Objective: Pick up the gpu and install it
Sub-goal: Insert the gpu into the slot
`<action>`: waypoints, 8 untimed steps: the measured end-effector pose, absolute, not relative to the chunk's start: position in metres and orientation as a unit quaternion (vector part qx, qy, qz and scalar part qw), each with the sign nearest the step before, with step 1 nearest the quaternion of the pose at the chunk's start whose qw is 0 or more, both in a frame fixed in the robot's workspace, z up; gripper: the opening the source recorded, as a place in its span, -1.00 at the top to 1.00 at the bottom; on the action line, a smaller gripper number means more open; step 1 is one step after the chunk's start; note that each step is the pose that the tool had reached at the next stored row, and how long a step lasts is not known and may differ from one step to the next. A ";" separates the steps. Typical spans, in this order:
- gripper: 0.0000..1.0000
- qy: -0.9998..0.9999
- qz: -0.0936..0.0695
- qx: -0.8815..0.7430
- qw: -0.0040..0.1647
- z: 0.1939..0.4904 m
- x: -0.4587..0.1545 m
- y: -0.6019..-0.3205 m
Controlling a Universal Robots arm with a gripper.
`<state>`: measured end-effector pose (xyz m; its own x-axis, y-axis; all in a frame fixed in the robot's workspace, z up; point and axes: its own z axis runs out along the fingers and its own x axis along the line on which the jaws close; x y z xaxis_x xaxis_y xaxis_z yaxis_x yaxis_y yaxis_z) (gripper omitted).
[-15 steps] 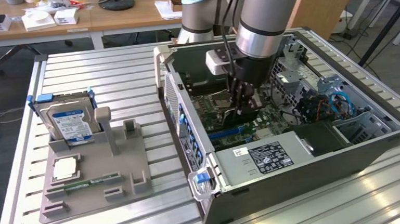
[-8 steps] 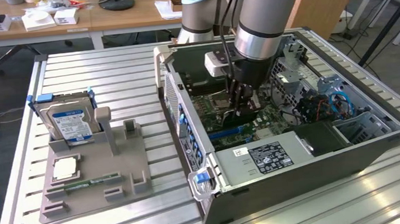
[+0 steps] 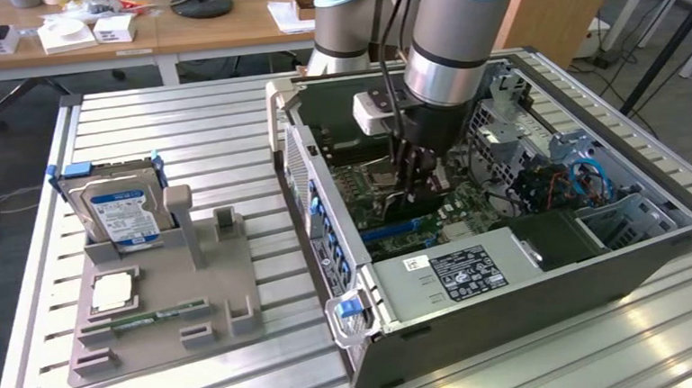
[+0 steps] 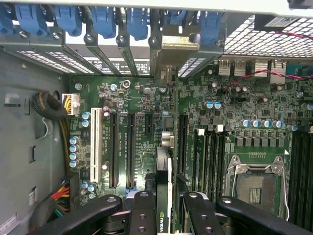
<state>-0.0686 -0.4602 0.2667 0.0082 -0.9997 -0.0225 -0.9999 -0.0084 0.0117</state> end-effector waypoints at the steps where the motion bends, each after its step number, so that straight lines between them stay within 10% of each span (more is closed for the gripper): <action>1: 0.47 0.704 0.012 -0.710 0.004 0.266 -0.069 -0.460; 8: 0.47 0.704 0.012 -0.710 0.004 0.262 -0.069 -0.460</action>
